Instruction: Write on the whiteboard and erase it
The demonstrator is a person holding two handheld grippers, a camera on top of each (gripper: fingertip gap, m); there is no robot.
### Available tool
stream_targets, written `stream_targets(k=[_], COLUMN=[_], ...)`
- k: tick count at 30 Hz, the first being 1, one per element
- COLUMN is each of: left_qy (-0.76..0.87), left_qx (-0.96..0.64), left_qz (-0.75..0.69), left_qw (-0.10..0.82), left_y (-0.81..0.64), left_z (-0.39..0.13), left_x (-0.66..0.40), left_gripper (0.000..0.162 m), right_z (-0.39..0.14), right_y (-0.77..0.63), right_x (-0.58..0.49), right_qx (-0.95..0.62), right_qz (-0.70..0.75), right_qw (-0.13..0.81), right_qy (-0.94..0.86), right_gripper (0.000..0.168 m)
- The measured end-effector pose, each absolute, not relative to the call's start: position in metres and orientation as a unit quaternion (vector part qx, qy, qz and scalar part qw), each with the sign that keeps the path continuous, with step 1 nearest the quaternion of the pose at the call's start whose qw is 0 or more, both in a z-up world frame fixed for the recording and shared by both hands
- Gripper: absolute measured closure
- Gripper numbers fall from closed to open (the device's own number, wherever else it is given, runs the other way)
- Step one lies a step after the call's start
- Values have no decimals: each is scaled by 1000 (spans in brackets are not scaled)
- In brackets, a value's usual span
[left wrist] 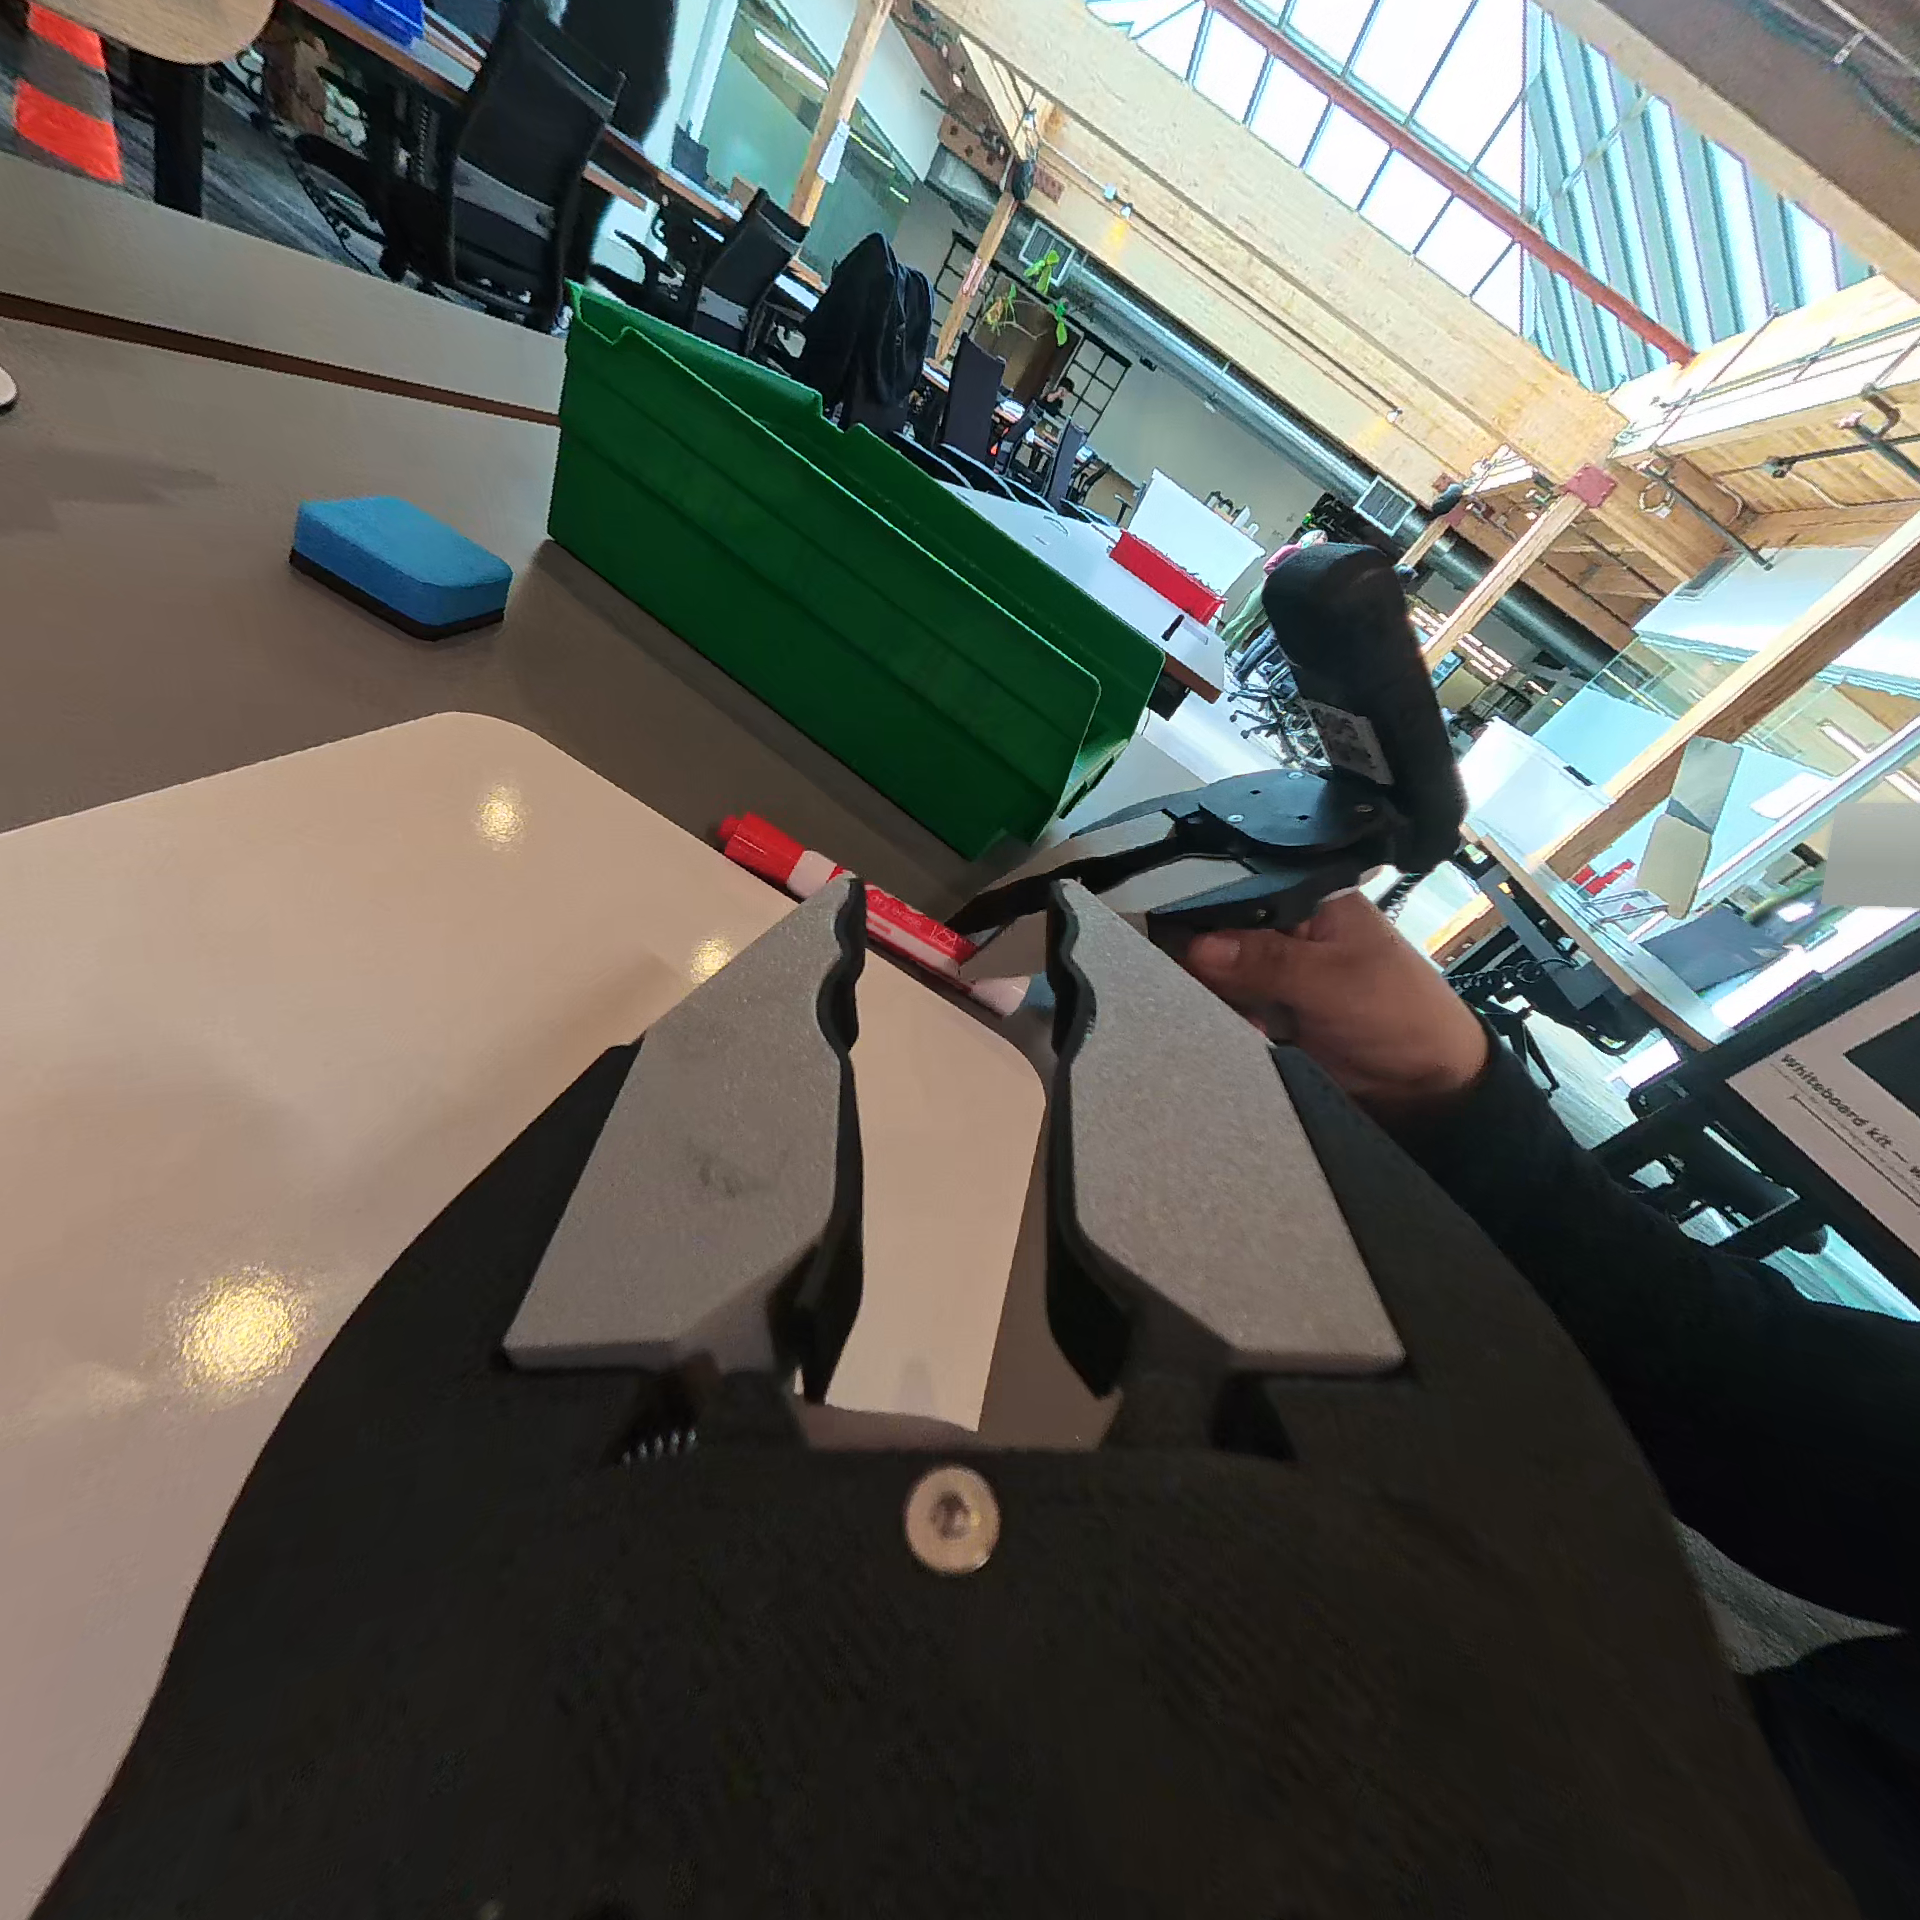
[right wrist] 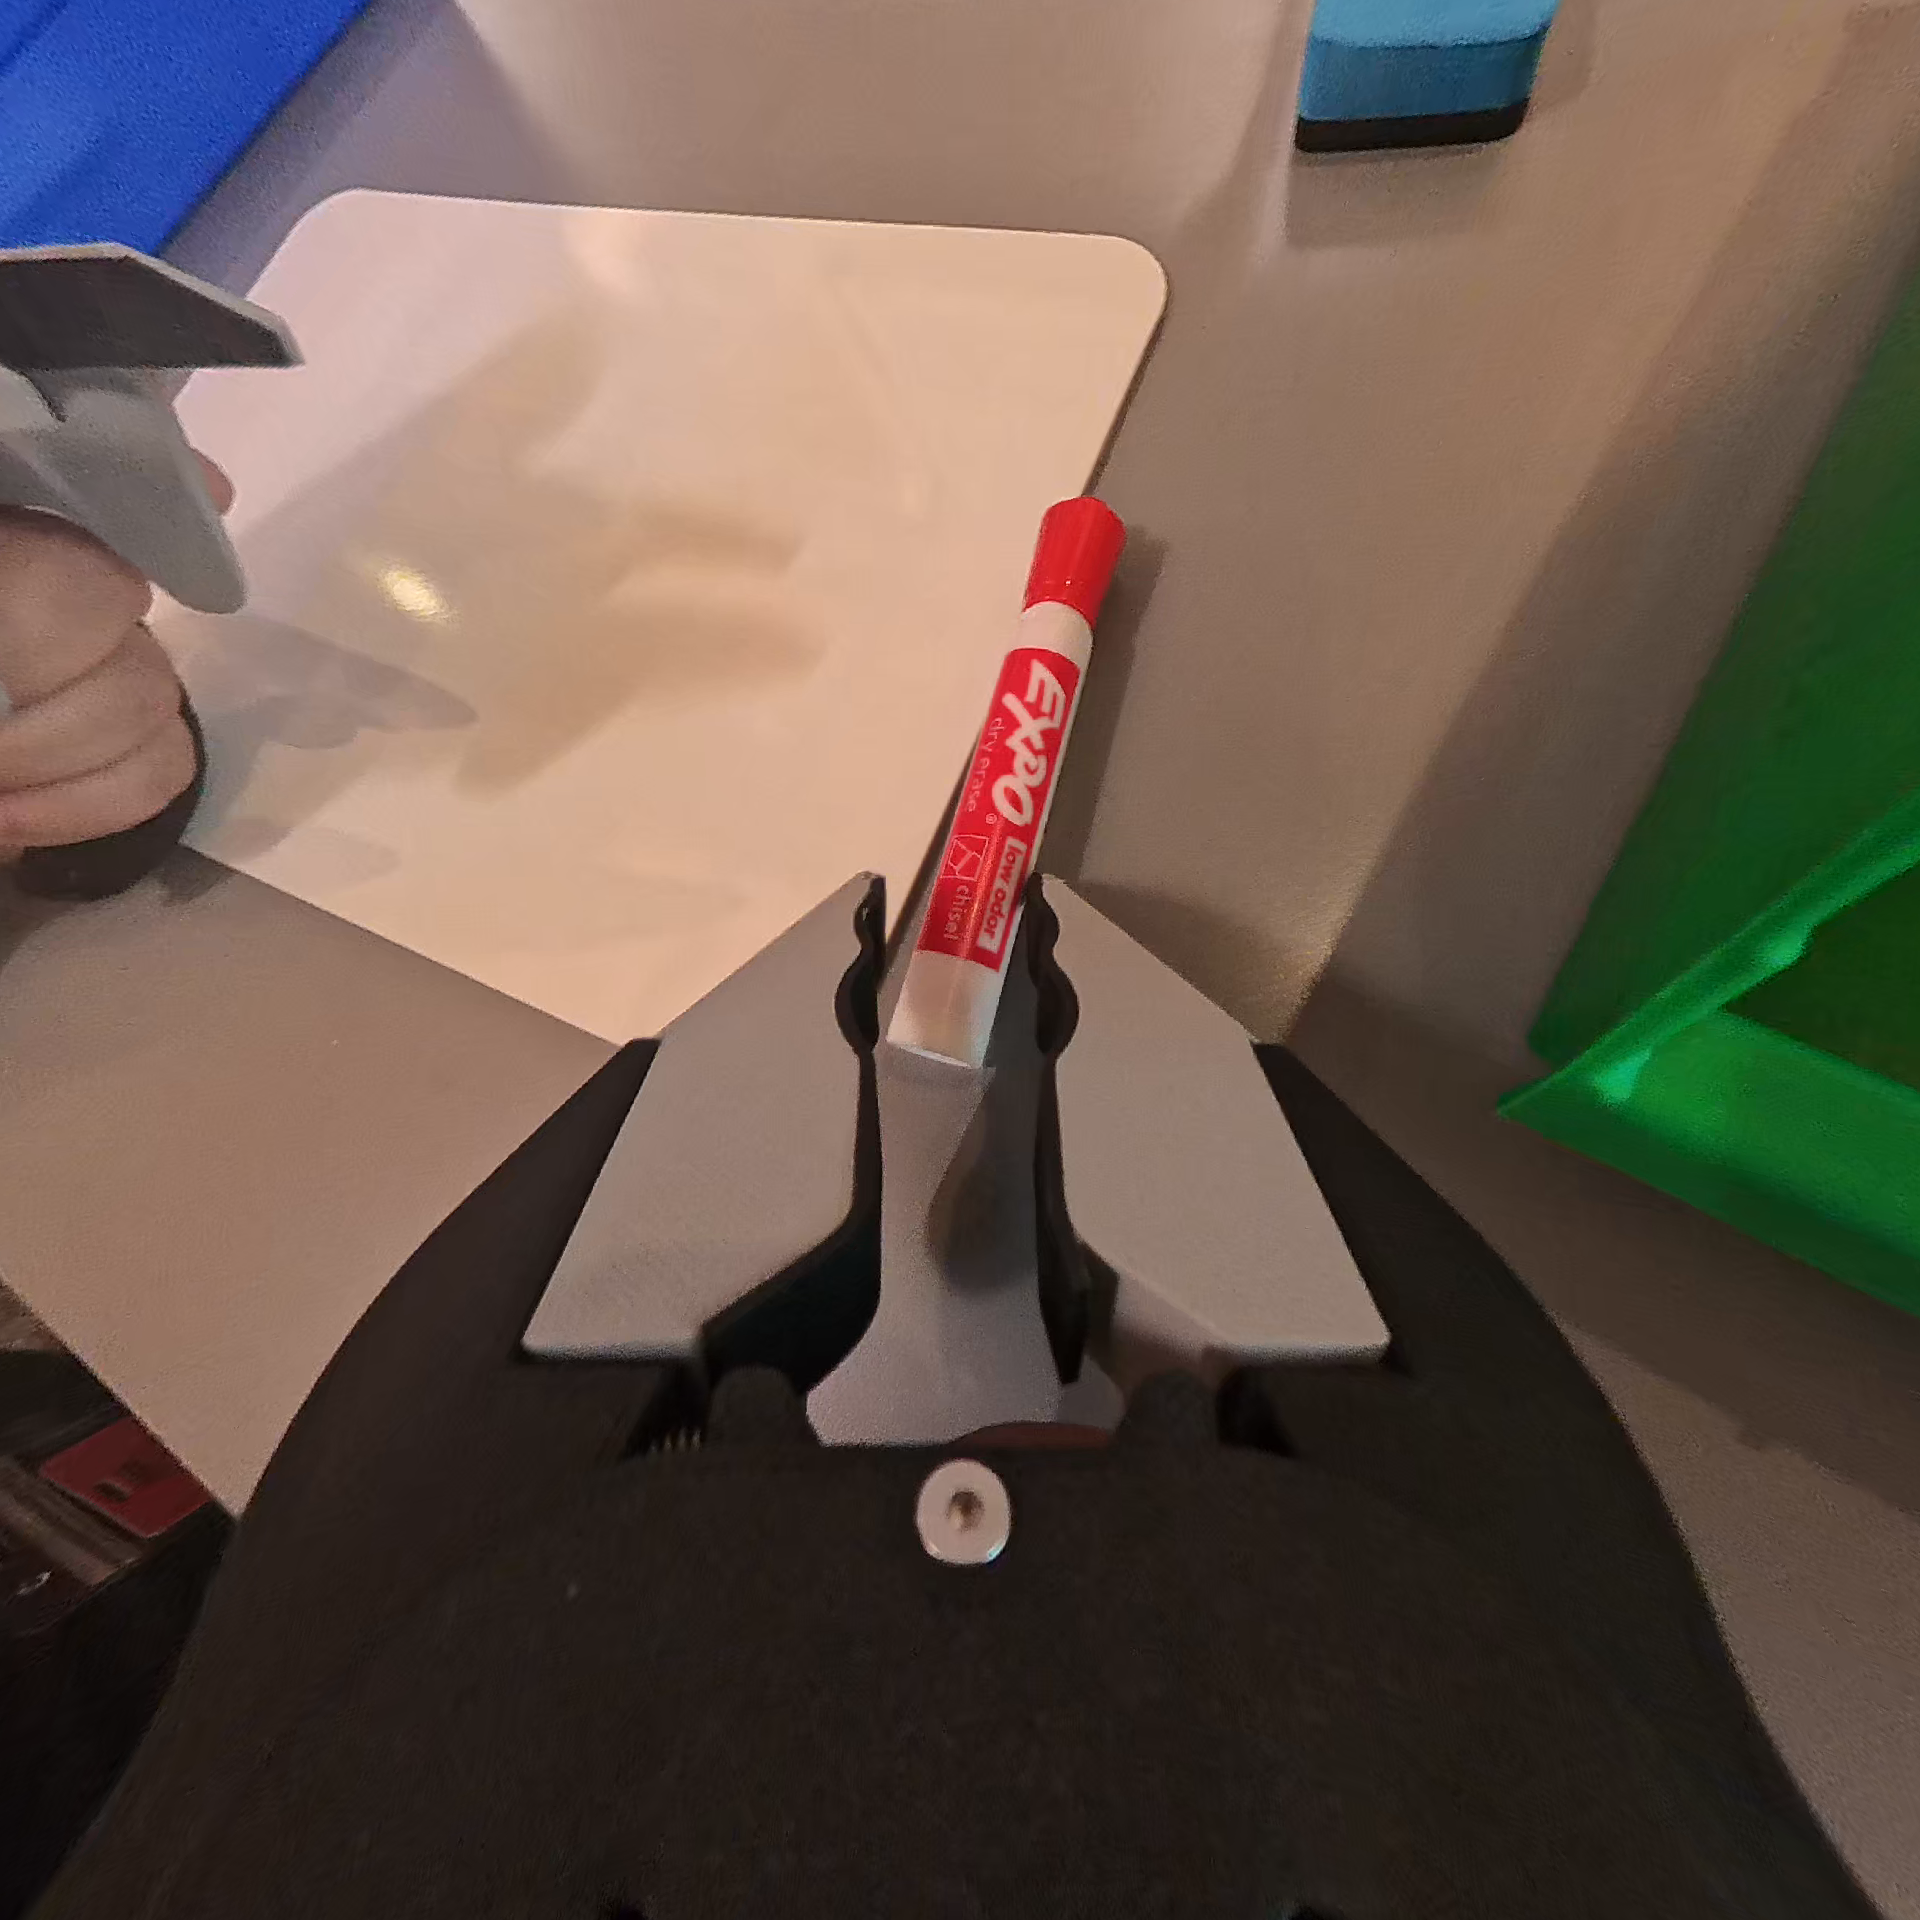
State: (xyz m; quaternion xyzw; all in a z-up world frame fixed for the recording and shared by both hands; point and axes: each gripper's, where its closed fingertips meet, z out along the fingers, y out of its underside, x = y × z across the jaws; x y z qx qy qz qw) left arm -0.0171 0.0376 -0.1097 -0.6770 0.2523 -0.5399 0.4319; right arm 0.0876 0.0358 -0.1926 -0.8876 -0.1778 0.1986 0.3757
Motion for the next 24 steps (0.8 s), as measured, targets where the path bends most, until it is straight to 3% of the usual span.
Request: stream_targets(k=[10,16,19,24], left_qy=[254,258,260,254], left_qx=[-674,-667,-670,-669], left_qz=[-542,-548,-548,-552], left_qw=[432,433,428,428], left_y=[37,34,34,35], left_z=[-109,-106,-108,-108], left_x=[-17,-16,-15,-16], left_gripper=[130,129,129,129], right_z=[-181,-160,-154,-147], right_y=[37,55,55,56], right_x=[86,94,93,95], right_qx=[-872,-819,-804,-793], right_qz=[196,117,94,99], right_qw=[405,516,537,557], right_qy=[-196,-223,-238,-226], right_gripper=[136,133,144,145])
